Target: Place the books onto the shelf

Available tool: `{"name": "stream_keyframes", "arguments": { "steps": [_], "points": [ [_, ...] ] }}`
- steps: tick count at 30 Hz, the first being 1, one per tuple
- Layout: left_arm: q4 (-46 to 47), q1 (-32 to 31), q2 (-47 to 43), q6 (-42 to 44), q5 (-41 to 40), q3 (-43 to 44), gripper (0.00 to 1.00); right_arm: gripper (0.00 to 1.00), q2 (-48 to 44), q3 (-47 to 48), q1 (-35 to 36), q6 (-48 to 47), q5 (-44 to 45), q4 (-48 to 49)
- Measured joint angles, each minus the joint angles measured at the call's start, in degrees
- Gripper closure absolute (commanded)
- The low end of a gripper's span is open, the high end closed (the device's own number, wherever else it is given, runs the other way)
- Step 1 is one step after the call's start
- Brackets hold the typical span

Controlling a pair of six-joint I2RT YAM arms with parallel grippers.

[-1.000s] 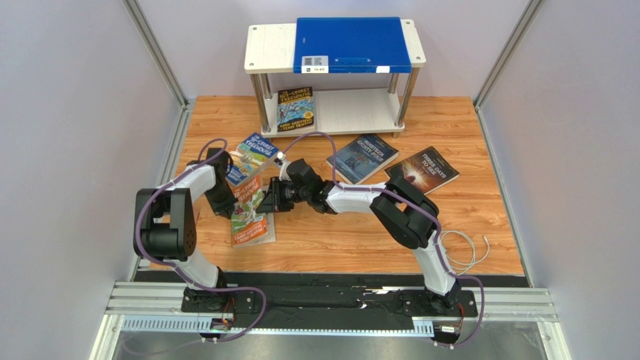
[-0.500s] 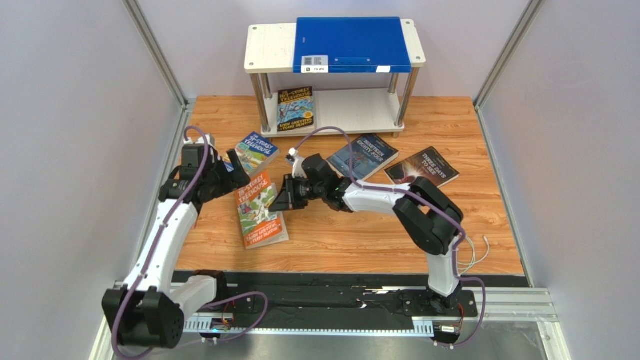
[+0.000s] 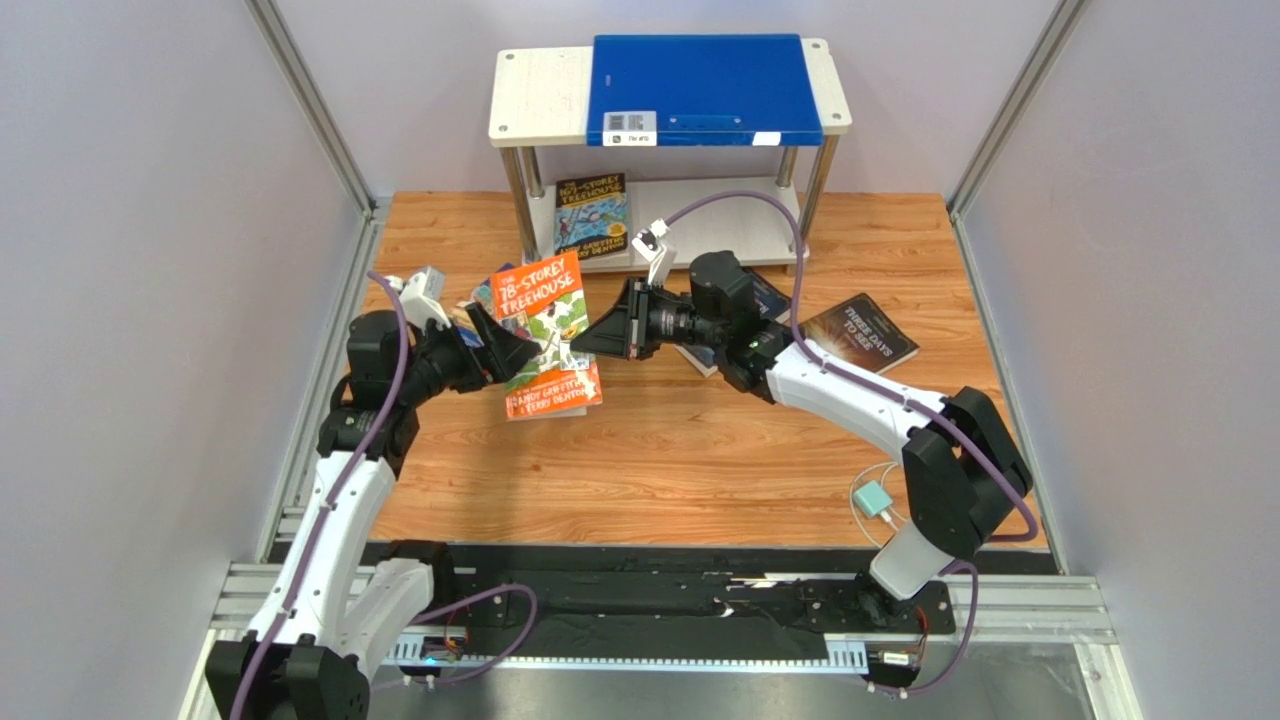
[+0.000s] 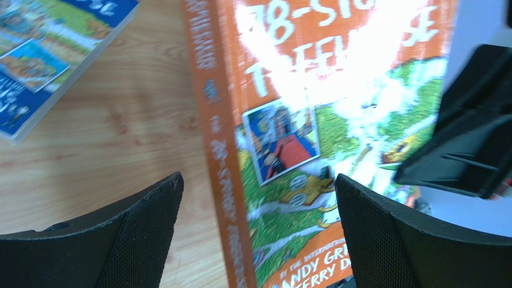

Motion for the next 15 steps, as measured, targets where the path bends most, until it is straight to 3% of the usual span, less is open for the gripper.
{"name": "stream_keyframes", "arguments": {
  "steps": [3,5,6,8,9,10,11,12,14,15],
  "points": [
    [5.03,-0.04,-1.55,-1.60,3.76,-1.92,0.01,1.00,-0.07,0.00,0.00,0.33,-1.01,0.33],
    [8.61,-0.09,-1.60,-2.78,6.38,-3.15,0.07,1.00,-0.07,-0.04,0.22,0.74,-2.03,0.81],
    [10.27,-0.09,-1.57,-3.48,7.52,-3.76,0.23,1.00,-0.07,-0.17,0.26,0.96,-2.32,1.16],
    [13.57,-0.04,-1.51,-5.01,9.03,-5.14,0.47,1.00,-0.07,-0.52,0.24,1.51,-3.02,1.77],
    [15.32,0.22,-1.44,-5.92,9.49,-5.86,0.99,0.97,-0.07,-0.61,0.04,1.73,-3.21,1.79],
    [16.85,0.63,-1.33,-7.02,9.86,-6.27,1.00,0.93,-0.02,-0.63,-0.20,1.90,-3.26,1.79],
    [18.29,0.96,-1.16,-8.22,10.21,-6.51,1.00,0.86,-0.02,-0.70,-0.50,1.88,-3.28,1.64],
    [20.09,0.98,-0.92,-9.01,11.04,-6.36,1.00,0.55,0.09,-0.79,-0.70,1.79,-3.04,1.03],
    [20.17,1.03,-0.72,-9.38,11.41,-5.66,1.00,0.25,0.09,-0.83,-1.03,1.68,-2.32,0.09],
    [19.87,0.92,-0.57,-9.33,11.63,-5.20,1.00,0.00,0.07,-0.83,-0.96,1.20,-1.51,-0.37]
  ]
}}
